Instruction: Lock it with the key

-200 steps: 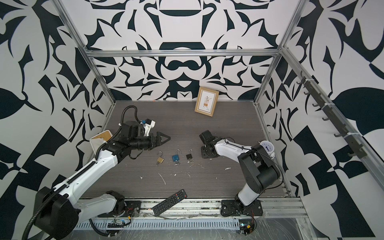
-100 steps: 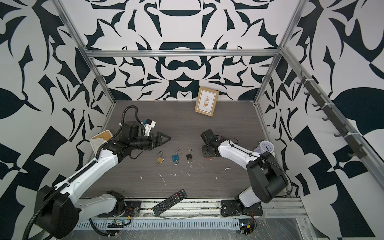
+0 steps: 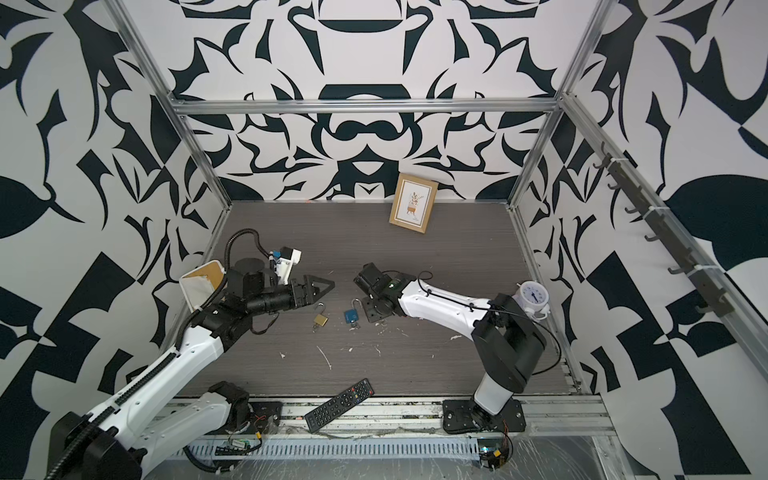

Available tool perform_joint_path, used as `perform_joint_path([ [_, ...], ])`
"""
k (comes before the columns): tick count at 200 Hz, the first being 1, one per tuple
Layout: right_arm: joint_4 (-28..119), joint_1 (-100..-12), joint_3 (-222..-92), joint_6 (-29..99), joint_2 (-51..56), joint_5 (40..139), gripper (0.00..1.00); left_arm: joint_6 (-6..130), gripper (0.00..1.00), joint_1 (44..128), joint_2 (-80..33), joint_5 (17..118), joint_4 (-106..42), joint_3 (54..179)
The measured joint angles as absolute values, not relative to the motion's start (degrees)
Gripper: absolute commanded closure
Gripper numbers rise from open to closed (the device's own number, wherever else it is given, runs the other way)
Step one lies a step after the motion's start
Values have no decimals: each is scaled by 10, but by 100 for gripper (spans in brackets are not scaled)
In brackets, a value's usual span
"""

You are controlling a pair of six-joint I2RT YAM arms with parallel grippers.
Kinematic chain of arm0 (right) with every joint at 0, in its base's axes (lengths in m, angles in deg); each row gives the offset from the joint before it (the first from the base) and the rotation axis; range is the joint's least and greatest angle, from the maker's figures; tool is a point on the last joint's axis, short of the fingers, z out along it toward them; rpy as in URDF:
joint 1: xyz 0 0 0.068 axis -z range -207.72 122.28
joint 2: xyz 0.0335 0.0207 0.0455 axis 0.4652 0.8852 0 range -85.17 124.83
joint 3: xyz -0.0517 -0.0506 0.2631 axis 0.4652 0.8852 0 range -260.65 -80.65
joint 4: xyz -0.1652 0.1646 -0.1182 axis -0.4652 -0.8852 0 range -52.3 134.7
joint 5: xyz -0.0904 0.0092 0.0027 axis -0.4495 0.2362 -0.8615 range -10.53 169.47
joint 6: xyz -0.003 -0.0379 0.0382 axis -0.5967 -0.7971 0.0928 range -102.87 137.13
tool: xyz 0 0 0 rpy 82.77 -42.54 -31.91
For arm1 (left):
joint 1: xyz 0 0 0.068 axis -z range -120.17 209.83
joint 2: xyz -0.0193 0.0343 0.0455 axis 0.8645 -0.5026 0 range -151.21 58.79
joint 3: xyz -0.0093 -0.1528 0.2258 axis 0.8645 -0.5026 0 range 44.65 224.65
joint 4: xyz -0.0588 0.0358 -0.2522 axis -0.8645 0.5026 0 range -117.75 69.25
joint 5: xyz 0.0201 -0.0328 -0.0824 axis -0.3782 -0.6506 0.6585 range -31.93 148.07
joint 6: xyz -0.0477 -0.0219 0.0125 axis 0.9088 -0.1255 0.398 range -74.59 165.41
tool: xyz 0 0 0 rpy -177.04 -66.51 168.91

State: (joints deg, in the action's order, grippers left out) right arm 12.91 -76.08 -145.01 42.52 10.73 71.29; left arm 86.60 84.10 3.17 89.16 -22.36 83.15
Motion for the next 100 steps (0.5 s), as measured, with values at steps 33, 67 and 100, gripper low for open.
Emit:
perform_joint_path([
  [33,128,-760,-1450,425,139,712,46,863,1,841,30,892,-224,831],
  [67,136,-759,-1451,424,156,713,46,862,1,841,23,894,-224,831],
  [100,144,-759,-1455,420,182,713,46,859,1,841,21,894,-223,831],
])
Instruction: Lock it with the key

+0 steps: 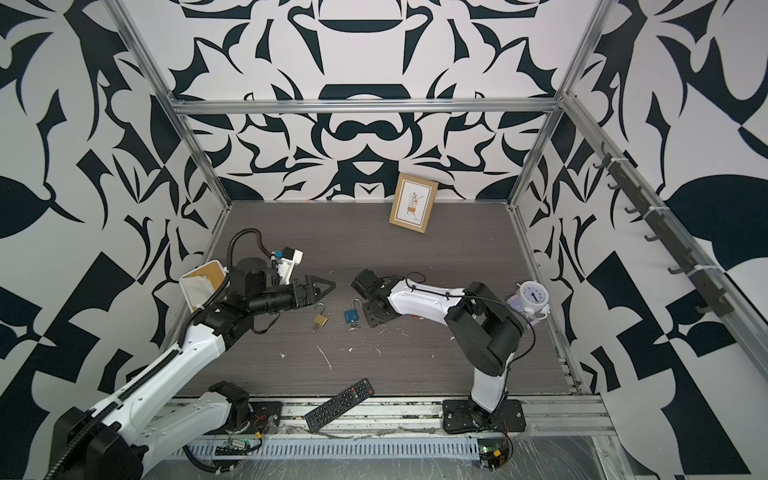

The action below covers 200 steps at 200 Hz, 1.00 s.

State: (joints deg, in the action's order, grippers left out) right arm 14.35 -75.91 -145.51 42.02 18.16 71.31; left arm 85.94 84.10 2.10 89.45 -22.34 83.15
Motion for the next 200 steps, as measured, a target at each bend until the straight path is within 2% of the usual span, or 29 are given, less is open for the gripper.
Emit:
perform_joint_path([
  [39,147,-758,-1475,410,203,713,51,854,1,841,20,895,-221,831],
  [200,163,-747,-1478,408,215,724,57,848,2,841,13,896,-219,831],
])
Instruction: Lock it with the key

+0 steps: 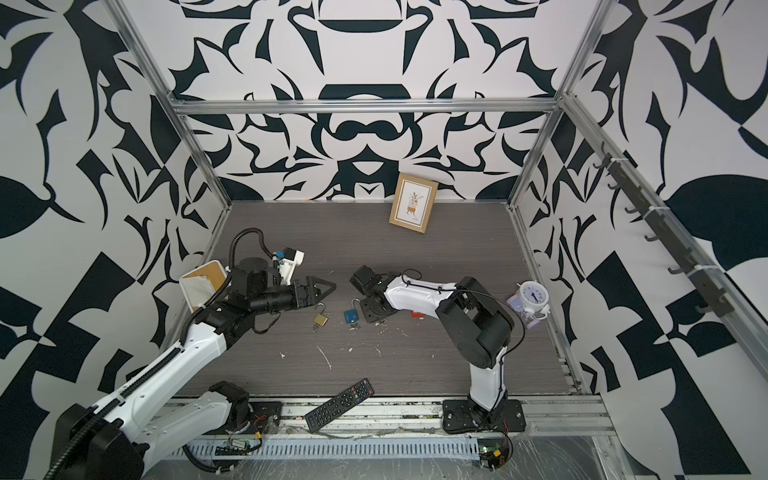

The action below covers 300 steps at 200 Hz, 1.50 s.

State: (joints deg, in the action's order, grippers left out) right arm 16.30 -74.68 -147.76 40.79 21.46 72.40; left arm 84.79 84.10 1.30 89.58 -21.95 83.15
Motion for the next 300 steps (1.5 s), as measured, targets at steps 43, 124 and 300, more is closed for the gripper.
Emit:
perform_joint_path([
  [43,167,-747,-1472,410,214,724,57,848,2,841,13,896,-220,831],
  [124,172,-747,-1471,413,214,731,62,848,2,839,10,896,-220,831],
  [300,150,-735,-1459,344,171,754,100,846,9,818,-20,892,-188,831],
])
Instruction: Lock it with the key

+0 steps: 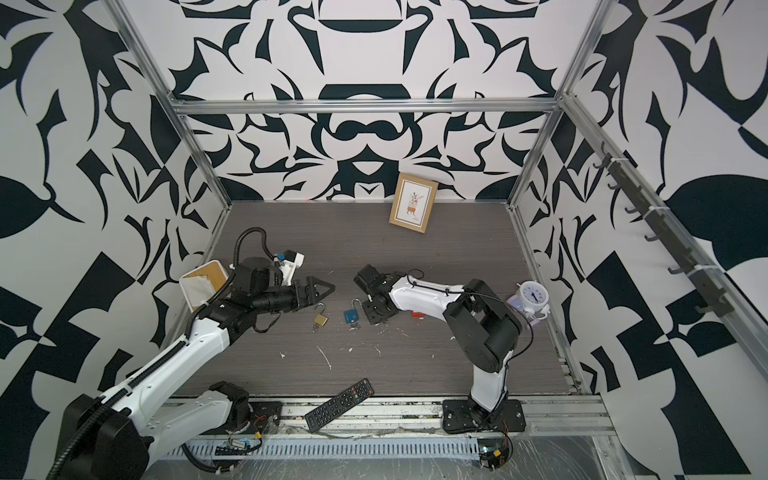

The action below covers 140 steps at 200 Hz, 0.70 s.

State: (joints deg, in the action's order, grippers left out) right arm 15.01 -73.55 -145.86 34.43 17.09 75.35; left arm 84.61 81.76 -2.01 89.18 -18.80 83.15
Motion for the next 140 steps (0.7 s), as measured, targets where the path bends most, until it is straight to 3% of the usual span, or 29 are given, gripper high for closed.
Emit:
perform_joint_path([
  [54,141,-733,-1443,263,54,826,100,867,13,795,-61,912,-197,825],
  [98,121,-740,-1451,216,8,882,100,892,14,839,-108,924,-240,828],
  [140,108,-766,-1471,193,3,909,100,917,25,885,-157,927,-285,847],
])
